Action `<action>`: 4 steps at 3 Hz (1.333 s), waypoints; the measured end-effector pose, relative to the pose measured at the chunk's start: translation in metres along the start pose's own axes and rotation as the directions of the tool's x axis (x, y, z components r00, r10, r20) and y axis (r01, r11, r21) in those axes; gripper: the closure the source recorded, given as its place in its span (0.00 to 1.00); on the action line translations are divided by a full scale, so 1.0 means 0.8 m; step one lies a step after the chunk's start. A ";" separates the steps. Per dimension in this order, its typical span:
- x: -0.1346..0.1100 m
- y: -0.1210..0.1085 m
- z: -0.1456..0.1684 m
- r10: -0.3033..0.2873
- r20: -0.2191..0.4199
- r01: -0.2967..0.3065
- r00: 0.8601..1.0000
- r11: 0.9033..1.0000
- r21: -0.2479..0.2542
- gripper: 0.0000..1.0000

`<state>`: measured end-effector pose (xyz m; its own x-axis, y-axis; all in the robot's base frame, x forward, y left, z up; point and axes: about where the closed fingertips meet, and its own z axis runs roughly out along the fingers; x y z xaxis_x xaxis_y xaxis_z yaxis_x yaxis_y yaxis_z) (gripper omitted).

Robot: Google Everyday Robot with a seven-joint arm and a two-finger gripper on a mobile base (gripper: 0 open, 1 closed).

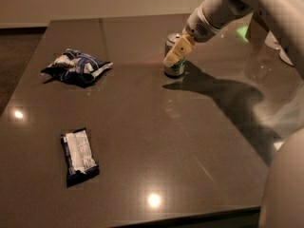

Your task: Knock 7up can over

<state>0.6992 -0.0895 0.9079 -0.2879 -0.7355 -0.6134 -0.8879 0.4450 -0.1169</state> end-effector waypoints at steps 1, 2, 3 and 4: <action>-0.013 0.001 0.005 0.001 0.015 -0.001 1.000 0.999 -0.034 0.47; -0.018 0.005 0.003 0.004 0.017 -0.003 1.000 0.998 -0.056 0.72; -0.029 0.020 -0.023 -0.064 -0.057 0.061 0.996 0.996 -0.058 0.96; -0.037 0.055 -0.051 -0.190 -0.192 0.178 0.963 0.981 -0.080 1.00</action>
Offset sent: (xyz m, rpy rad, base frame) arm -0.0006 0.0117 0.0181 0.0430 0.0444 0.0386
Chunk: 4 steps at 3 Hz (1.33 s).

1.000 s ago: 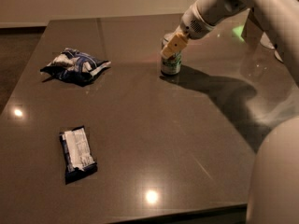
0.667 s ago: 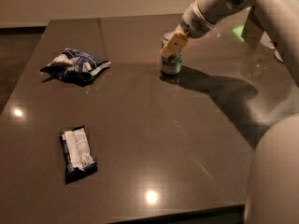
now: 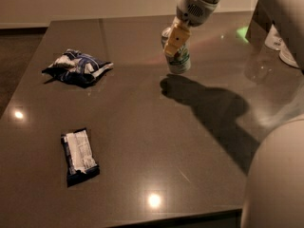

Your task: Knock 7up can over

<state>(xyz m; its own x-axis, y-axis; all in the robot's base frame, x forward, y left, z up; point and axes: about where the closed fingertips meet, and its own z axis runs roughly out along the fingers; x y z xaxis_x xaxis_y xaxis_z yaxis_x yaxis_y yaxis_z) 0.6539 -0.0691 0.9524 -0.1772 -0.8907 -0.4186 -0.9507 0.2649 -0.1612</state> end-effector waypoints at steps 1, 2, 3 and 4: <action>-0.001 0.044 -0.015 -0.125 -0.149 0.125 0.981 0.992 -0.015 1.00; -0.005 0.087 -0.017 -0.221 -0.239 0.216 0.945 0.975 -0.049 0.83; -0.019 0.125 -0.010 -0.297 -0.269 0.285 0.916 0.955 -0.084 0.53; -0.026 0.136 -0.004 -0.326 -0.271 0.311 0.906 0.945 -0.098 0.30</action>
Offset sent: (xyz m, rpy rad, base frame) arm -0.1172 0.0249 -0.0032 -0.4414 0.0495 0.2718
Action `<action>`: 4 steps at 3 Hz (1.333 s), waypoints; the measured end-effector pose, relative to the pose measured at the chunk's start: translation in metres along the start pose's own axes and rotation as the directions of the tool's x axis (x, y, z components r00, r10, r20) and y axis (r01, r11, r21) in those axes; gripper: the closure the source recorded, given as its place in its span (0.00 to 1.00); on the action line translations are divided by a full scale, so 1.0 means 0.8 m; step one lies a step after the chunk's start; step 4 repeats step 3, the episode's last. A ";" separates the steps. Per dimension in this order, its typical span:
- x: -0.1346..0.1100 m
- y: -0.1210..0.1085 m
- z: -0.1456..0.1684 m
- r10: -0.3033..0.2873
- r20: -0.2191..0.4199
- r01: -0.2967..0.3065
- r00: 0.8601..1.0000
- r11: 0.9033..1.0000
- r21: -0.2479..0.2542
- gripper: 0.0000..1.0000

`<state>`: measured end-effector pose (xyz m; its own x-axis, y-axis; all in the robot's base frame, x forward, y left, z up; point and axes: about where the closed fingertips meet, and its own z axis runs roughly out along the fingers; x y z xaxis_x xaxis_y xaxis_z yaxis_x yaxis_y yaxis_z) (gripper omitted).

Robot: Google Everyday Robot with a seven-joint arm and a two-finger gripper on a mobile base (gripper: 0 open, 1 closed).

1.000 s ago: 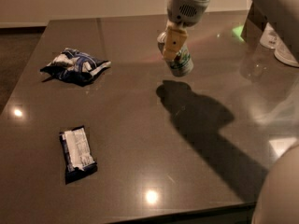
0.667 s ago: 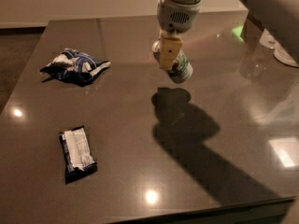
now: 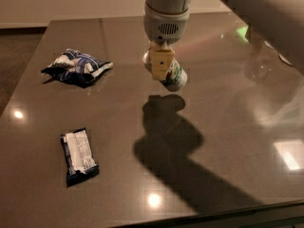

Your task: Knock 7up can over

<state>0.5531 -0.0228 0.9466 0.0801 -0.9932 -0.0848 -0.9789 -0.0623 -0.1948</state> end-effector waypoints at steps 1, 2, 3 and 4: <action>-0.005 0.005 0.005 -0.010 0.013 0.010 1.000 1.000 -0.002 0.05; -0.007 0.002 0.006 -0.010 0.018 0.010 1.000 1.000 0.006 0.00; -0.007 0.002 0.006 -0.010 0.018 0.010 1.000 1.000 0.006 0.00; -0.007 0.002 0.006 -0.010 0.018 0.010 1.000 1.000 0.006 0.00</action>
Offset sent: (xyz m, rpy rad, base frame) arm -0.0029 0.0039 -0.0039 0.0095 0.0014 0.0109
